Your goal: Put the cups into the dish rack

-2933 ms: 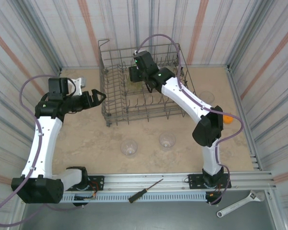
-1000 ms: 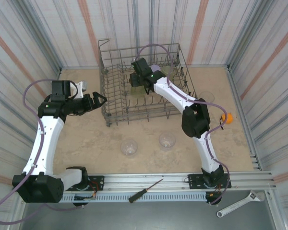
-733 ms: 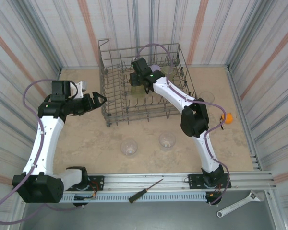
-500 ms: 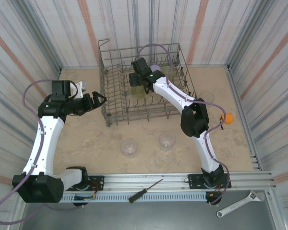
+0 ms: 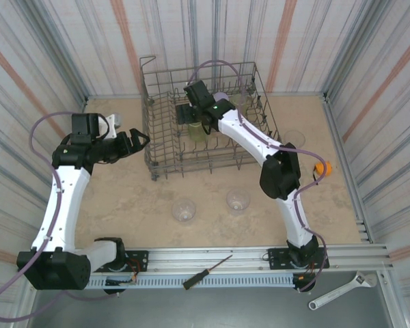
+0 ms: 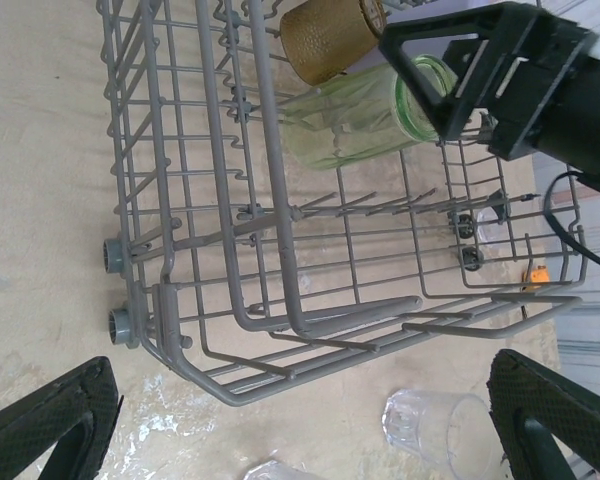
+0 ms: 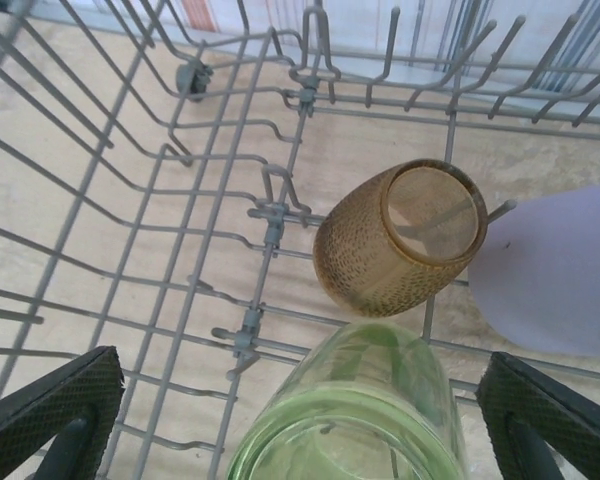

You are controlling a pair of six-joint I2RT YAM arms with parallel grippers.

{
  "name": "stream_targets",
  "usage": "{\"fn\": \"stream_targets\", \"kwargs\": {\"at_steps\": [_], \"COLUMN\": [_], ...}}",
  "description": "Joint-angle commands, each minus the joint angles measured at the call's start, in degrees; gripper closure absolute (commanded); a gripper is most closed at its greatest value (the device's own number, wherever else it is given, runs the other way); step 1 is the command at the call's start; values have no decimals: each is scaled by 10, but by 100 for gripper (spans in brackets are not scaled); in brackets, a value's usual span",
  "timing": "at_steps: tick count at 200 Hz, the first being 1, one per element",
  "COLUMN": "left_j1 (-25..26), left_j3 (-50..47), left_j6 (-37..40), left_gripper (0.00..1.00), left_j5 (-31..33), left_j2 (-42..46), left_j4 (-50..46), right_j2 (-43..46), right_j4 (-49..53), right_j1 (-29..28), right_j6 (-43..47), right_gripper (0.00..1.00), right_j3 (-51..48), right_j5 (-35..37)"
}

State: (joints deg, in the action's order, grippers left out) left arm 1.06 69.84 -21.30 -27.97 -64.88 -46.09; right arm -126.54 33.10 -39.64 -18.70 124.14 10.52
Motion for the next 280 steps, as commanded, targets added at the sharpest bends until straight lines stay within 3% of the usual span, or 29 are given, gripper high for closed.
{"fn": "stream_targets", "kwargs": {"at_steps": [1,89,206,280], "left_j1": [-4,-5,-5,-5], "left_j3": [15,-8,-19,-27], "left_j6": [-7,-14,-45,-51], "left_gripper": [1,1,1,1], "left_j5": [16,62,127,268], "left_j2": [23,58,42,20], "left_j4": [-11,-27,-52,-71], "right_j2": [59,202,460,552], "right_j4": [2,-38,-95,-77], "right_j1": [0,5,31,98], "right_j6": [-17,-43,-57,-34], "right_gripper": [1,1,1,1], "right_j3": [-20,-162,-472,-551], "right_j5": [-12,-60,-116,-183]}}
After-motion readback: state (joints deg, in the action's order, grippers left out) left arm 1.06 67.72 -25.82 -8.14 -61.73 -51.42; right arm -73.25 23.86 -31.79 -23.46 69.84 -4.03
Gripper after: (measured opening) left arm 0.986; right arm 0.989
